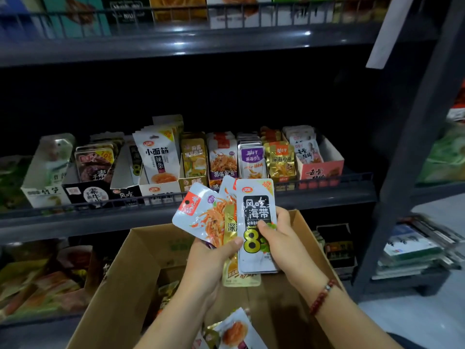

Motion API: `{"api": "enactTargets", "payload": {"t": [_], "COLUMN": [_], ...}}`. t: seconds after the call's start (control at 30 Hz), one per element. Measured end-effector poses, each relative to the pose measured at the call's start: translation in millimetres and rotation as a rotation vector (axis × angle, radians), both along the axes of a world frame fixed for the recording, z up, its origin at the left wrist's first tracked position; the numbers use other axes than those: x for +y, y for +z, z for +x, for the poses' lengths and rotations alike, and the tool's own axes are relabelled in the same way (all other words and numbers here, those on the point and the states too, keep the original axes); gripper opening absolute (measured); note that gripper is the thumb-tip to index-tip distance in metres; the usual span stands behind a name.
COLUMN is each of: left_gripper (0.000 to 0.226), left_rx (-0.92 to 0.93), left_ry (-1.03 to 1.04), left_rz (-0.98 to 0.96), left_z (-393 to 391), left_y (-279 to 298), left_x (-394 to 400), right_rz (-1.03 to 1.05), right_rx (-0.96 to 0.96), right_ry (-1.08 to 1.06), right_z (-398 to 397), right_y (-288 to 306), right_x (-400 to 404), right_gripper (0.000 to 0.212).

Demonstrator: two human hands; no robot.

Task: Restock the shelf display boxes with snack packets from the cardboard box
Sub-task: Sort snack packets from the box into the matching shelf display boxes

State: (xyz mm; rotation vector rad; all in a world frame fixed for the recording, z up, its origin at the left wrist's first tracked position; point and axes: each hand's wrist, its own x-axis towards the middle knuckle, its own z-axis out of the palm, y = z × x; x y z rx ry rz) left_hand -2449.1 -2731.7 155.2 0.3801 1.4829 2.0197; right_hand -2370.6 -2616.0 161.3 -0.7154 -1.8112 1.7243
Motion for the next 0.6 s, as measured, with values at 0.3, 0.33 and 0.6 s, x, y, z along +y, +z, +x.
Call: {"api": "enactTargets", "payload": {"t": [0.3, 0.33, 0.6], "left_gripper": [0.031, 0.031, 0.033], "left_rx": [0.026, 0.015, -0.014], "left_ry": [0.033, 0.043, 0.151], "left_rz": [-0.044, -0.040, -0.038], "left_z": [-3.6, -4.4, -43.8], "left_y": [12.0, 12.7, 20.2], "left_x": [23.6, 25.1, 6.0], "right_rz": [-0.085, -0.112, -0.074], "right_rx": [-0.004, 0.005, 0.025], "right_ry": [-0.061, -0.054, -0.001], "right_z": [-7.3, -9.6, -60.3], "right_y": [19.6, 21.7, 44.8], "right_x": [24.4, 27.2, 38.3], "right_gripper": [0.020, 0.019, 0.024]}}
